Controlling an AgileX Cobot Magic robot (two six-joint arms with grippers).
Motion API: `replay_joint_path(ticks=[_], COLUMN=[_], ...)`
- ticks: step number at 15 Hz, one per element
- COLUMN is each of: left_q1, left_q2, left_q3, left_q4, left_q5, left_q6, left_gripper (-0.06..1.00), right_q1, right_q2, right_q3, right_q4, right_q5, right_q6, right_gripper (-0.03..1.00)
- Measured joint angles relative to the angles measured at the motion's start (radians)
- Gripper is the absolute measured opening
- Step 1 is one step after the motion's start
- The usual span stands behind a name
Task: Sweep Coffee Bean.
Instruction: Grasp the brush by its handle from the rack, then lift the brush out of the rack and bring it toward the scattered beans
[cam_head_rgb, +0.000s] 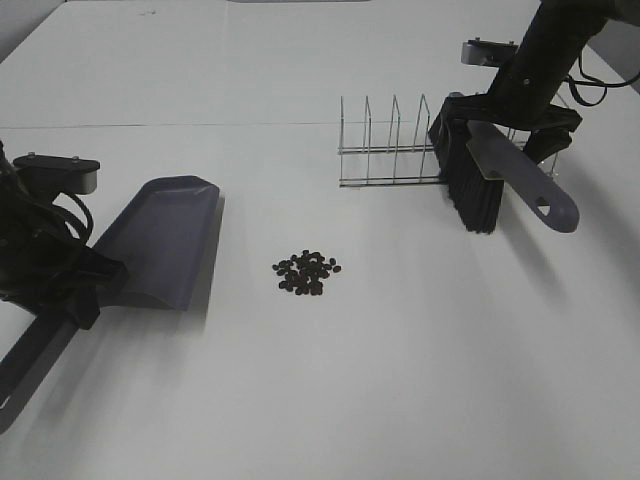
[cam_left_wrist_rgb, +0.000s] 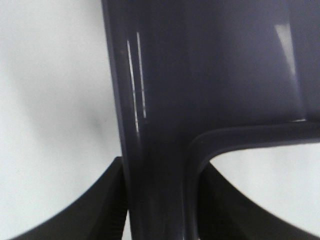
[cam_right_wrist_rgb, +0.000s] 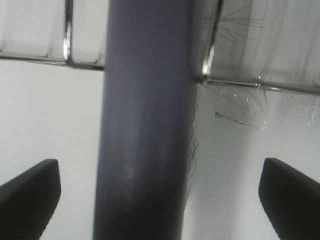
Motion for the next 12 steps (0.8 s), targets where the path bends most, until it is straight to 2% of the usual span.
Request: replay_joint_path(ticks=[2,3,6,8,12], left_q1=[0.000,0.000,0.000,0.000,0.000], left_q2=[0.000,0.000,0.000,0.000,0.000], left_q3=[0.000,0.000,0.000,0.000,0.000], left_q4=[0.000,0.000,0.000,0.000,0.000], left_q5=[0.000,0.000,0.000,0.000,0.000], left_q6=[0.000,-0.002,-0.002,-0.002,-0.002], left_gripper=[0.35,0.35,0.35,0.35,0.35], right_q1=[0.000,0.000,0.000,0.000,0.000], right_q2=[0.000,0.000,0.000,0.000,0.000], right_q3=[0.000,0.000,0.000,0.000,0.000], right_q4=[0.006,0.009,0.011,0.013,0.013], right_q5=[0.000,0.000,0.000,0.000,0.000], right_q6=[0.000,0.000,0.000,0.002,0.000], right_gripper=[0.92,0.78,0.52,0.30,0.31])
